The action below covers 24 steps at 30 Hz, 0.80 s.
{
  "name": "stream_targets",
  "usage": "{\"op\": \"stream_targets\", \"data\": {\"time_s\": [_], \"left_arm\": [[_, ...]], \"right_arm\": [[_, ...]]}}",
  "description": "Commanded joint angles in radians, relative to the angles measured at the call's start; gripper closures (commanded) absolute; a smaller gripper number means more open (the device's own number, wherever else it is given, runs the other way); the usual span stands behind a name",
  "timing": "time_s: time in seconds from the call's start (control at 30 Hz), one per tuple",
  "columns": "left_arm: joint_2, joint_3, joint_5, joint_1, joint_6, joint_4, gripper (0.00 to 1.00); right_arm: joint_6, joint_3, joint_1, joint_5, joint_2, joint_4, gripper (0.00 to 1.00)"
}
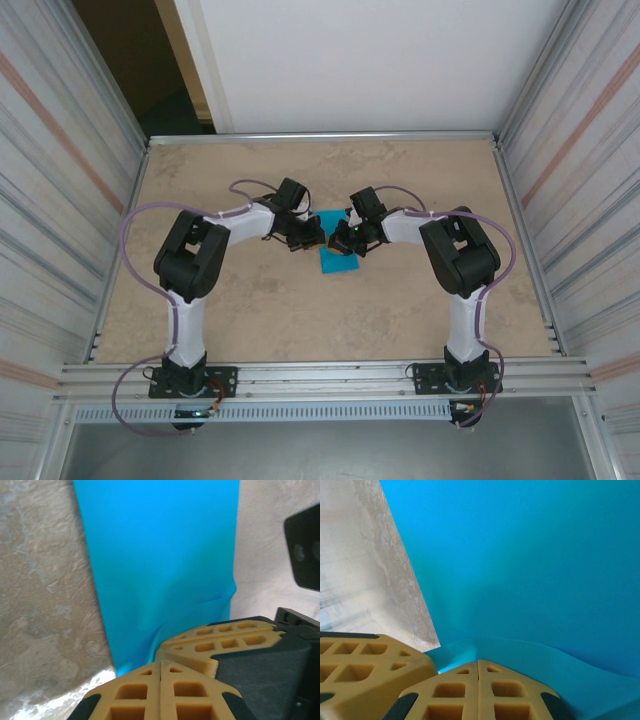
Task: Fold a paper plane with a square sheet of paper (pick it up from the middle)
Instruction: Fold the triangle a second time at the center of the table.
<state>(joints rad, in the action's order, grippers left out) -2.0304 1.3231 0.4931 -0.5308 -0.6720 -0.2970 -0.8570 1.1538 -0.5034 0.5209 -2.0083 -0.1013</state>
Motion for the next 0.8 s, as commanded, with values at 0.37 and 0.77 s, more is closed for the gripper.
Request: {"op": "stream_targets", "data": {"time_s": [0.37,0.77], "left_arm": [[-0.050,0.087,-0.090,-0.014,0.032,-0.128,0.98],[-0.059,0.111,-0.137,-0.016,0.045,-0.190,0.98]], "right_arm": [[-0.015,-0.045,0.006,-0.038,-0.047,-0.059,1.00],[-0.012,-0.033,0.013,0.018,0.019,-0.003,1.00]]}}
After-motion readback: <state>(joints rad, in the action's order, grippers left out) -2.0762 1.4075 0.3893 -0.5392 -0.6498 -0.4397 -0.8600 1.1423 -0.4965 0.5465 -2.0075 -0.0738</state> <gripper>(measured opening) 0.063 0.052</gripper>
